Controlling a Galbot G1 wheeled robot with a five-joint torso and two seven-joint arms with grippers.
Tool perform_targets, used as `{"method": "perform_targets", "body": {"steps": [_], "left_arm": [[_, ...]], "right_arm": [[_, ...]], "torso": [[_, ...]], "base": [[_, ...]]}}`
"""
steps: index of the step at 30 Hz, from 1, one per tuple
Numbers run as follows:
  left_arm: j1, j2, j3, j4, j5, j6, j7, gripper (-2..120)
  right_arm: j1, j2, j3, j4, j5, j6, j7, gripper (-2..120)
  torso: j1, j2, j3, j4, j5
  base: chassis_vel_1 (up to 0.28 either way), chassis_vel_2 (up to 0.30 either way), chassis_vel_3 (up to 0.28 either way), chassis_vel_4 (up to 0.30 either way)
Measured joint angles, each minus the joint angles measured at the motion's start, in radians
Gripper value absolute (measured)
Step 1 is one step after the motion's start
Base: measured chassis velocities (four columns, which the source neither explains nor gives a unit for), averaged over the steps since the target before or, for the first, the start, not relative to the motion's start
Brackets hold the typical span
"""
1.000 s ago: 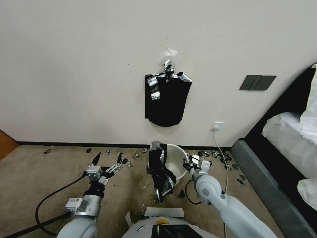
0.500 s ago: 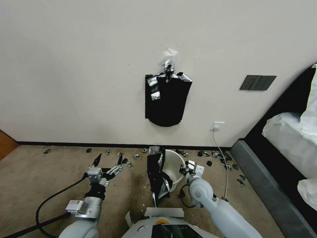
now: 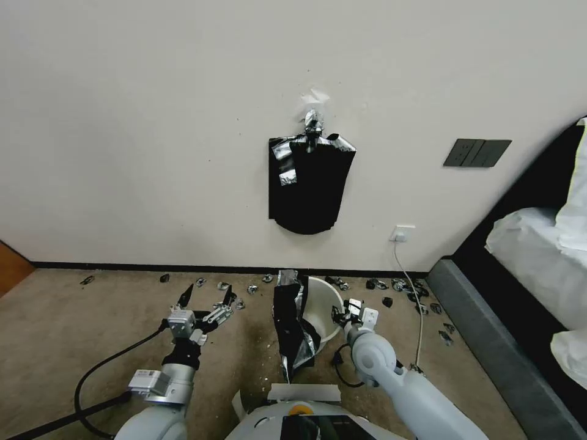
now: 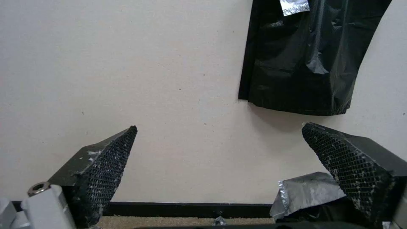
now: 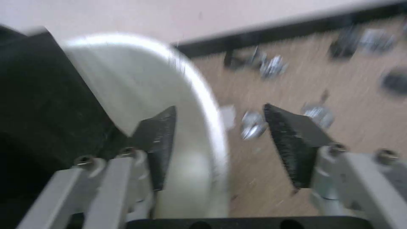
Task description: Place a trash bag onto the trash bin.
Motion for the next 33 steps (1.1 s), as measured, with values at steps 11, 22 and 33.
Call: {"method": "perform_targets", "body": {"steps": [11, 22, 33], "left_arm": [[-0.010, 0.009, 0.008, 0.003, 0.004, 0.028, -0.019, 100], [-0.023, 0.009, 0.022, -0.003, 0.023, 0.053, -0.031, 100], [-0.036, 0.011, 0.031, 0.004, 0.024, 0.058, -0.031, 100]], "right_arm": [[0.072, -0.163, -0.029, 0.198, 0.001, -0.075, -0.155, 97], [0.343, -0.036, -0.263, 0.110, 0.297, -0.219, 0.009, 100], [0.361, 0.016, -0.315, 0.041, 0.320, -0.236, 0.073, 70]], "torso": [[0.000, 0.000, 0.000, -0.0002, -0.0006], [0.000, 0.000, 0.000, 0.0002, -0.0003], [0.000, 0.000, 0.000, -0.0002, -0.0005]], "base": [[0.000, 0.000, 0.000, 0.000], [0.000, 0.000, 0.000, 0.000], [0.000, 0.000, 0.000, 0.000]]}}
